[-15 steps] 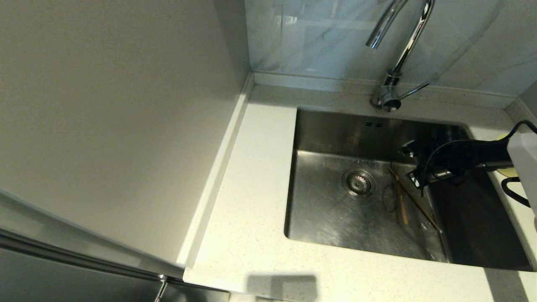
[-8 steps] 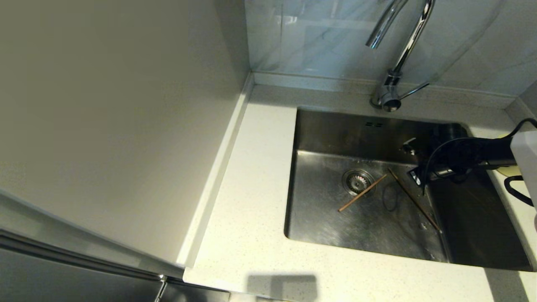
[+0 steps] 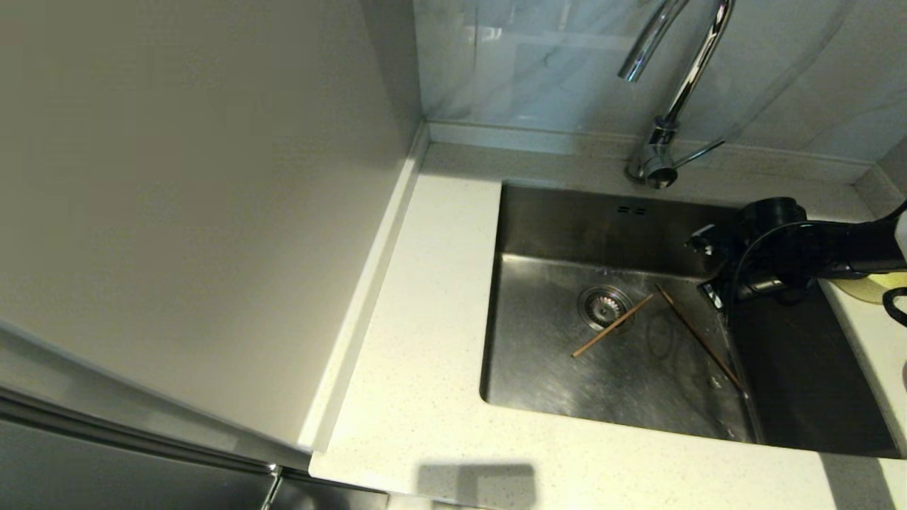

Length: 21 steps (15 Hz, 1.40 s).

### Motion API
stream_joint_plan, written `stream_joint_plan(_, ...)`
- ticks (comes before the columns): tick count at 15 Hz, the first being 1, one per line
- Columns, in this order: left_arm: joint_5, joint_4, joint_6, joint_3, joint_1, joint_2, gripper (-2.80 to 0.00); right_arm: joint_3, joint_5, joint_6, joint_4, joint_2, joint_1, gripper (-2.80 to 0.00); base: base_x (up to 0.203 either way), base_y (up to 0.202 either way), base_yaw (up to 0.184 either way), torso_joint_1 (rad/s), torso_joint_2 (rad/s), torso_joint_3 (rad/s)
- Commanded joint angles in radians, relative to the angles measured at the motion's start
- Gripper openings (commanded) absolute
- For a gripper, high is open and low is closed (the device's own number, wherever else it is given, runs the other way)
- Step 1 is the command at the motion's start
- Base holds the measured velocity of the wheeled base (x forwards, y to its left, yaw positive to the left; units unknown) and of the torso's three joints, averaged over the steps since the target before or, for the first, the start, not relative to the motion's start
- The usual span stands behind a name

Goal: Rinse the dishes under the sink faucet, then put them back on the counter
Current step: Put the chopsticks back to the table from the sink

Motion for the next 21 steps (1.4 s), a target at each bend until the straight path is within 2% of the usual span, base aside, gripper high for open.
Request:
stream_joint_plan(1, 0.001, 0.000, -0.001, 0.000, 0.000, -0.003, -2.80, 0.076, 0.001, 0.010, 0.001, -0.085, 0.018, -2.80, 0.000, 0.000, 0.000, 0.000, 0.00, 0.000)
stream_joint_plan(4, 0.001, 0.000, -0.001, 0.000, 0.000, -0.003, -2.80, 0.167, 0.002, 0.072, 0.002, -0.139, 0.079, -2.80, 0.000, 0.000, 0.000, 0.000, 0.00, 0.000)
stream_joint_plan(7, 0.001, 0.000, -0.001, 0.000, 0.000, -0.003, -2.80, 0.253, 0.005, 0.082, -0.003, -0.186, 0.139, -2.80, 0.000, 0.000, 0.000, 0.000, 0.00, 0.000)
stream_joint_plan(13, 0.001, 0.000, -0.001, 0.000, 0.000, -0.003, -2.80, 0.270, -0.009, 0.161, -0.012, -0.171, 0.266, -2.80, 0.000, 0.000, 0.000, 0.000, 0.00, 0.000)
stream_joint_plan(18, 0.001, 0.000, -0.001, 0.000, 0.000, -0.003, -2.80, 0.288, -0.108, 0.201, -0.186, -0.080, 0.349, -2.80, 0.000, 0.000, 0.000, 0.000, 0.00, 0.000)
stream_joint_plan(21, 0.001, 0.000, -0.001, 0.000, 0.000, -0.003, -2.80, 0.292, -0.172, 0.254, -0.290, -0.014, 0.385, -2.80, 0.000, 0.000, 0.000, 0.000, 0.00, 0.000)
